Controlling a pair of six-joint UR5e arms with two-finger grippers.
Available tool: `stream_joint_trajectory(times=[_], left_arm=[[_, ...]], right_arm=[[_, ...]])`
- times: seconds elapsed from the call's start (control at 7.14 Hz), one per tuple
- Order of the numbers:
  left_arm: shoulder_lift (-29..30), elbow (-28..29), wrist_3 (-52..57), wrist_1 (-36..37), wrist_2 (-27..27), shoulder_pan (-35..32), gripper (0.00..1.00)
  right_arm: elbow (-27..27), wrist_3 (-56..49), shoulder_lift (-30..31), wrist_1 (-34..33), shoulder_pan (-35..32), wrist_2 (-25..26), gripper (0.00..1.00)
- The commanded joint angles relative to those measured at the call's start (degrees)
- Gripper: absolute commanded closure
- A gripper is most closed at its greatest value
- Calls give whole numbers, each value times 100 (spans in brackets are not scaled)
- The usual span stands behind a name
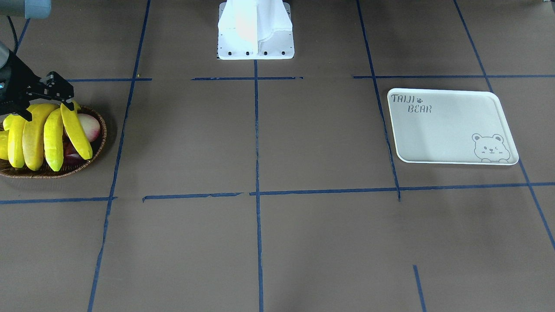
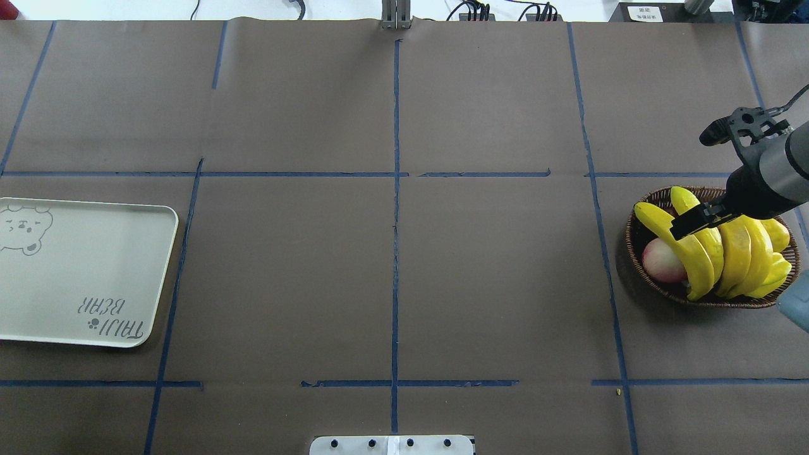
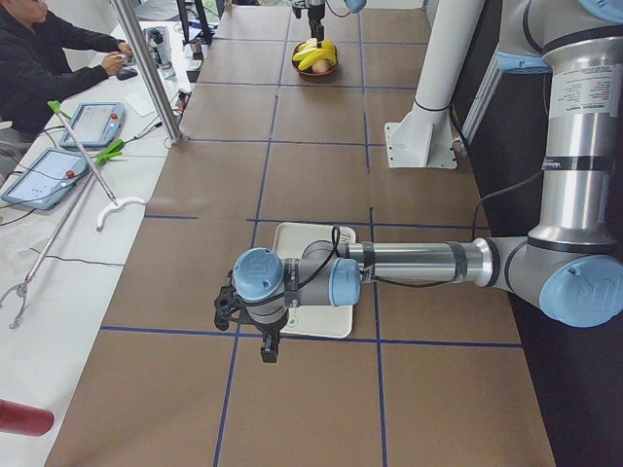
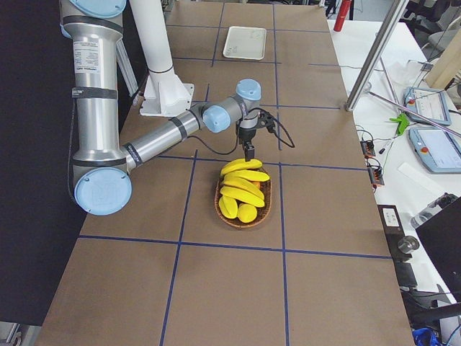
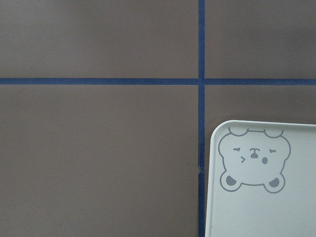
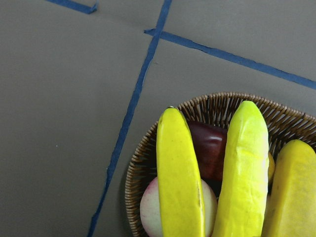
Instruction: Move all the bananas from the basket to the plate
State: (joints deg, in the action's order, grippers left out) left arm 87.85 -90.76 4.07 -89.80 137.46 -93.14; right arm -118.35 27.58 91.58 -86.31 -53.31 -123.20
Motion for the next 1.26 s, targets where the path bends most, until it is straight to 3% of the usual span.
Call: stream_joint_trajectory(times=[0.0, 0.42, 0.56, 0.7, 0.98, 1.12], left_arm=[[-22, 58, -2, -177, 0, -3, 0], [-22, 111, 6, -213, 0, 6, 0], [-22, 128, 6, -222, 0, 6, 0], [-22, 137, 6, -222, 0, 6, 0], [-22, 137, 6, -213, 0, 6, 0], [-22, 129, 6, -213, 0, 6, 0]], right_arm=[[170, 222, 158, 290, 512, 356, 5], [268, 248, 175, 237, 603, 489, 12], [269, 248, 176, 237, 603, 481, 21], [260, 240, 176, 237, 594, 481, 40], [198, 231, 184, 237, 568, 472, 59], [198, 231, 184, 237, 559, 472, 78]])
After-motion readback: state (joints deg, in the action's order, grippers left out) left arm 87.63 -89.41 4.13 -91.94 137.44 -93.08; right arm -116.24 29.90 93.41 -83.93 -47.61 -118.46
